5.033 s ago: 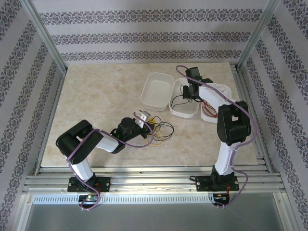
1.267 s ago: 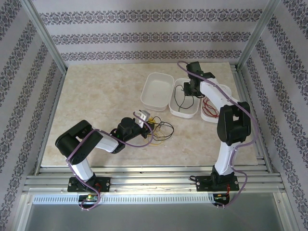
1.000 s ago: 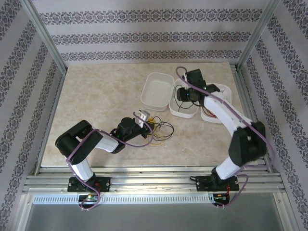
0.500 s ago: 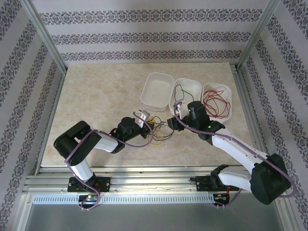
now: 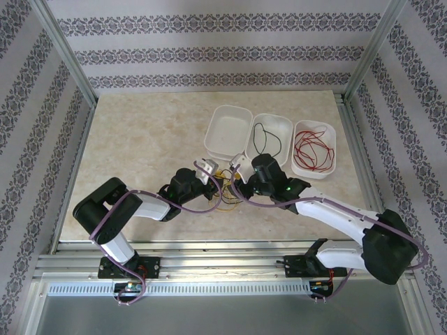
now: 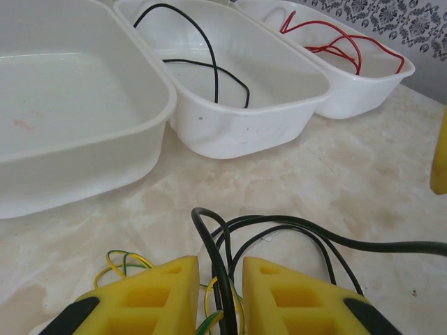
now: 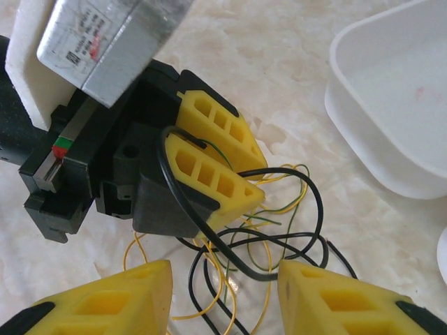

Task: Untangle the cables

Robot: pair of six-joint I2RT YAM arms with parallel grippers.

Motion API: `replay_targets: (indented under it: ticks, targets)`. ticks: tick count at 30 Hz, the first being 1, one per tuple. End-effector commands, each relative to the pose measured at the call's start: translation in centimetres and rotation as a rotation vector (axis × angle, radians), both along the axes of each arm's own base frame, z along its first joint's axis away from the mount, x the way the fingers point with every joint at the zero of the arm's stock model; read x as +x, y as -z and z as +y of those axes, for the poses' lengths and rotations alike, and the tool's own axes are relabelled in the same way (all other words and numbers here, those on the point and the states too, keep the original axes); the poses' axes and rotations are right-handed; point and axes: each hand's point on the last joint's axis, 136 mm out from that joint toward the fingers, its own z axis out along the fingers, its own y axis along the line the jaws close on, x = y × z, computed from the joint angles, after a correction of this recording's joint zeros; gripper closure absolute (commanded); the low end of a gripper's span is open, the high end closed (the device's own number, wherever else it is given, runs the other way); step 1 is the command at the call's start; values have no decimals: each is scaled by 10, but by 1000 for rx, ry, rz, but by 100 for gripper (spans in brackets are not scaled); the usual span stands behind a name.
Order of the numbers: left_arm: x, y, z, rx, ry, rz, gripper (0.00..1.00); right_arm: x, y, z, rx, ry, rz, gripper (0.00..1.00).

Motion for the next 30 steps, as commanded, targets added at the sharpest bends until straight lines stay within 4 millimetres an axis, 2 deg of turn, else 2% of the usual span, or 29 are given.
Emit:
replay_targets:
  ticks: [1,11,17,20,23,25,30]
  targets:
    - [5,-17,-3,-7,5,-43,77,9,-8,5,-32,-12,-55,55]
    - [7,-16,-3,-3,6,-37,77,20,8,8,-96,-17,-68,57]
    - [6,-16,-4,-5,11,-35,77,27,13,13,-97,-7,-62,68]
    - [6,-16,-4,-4,6,-35,77,29,14,14,-100,0,-59,79]
    - [7,-15,-2,-2,-1,-33,76,31,9,13,-90,16,-69,92]
    - [6,-13,-1,1,-6,-28,74,33,2,11,-83,31,-82,97]
    - [6,-10,0,6,-6,-25,69,38,-27,0,-60,96,-151,100]
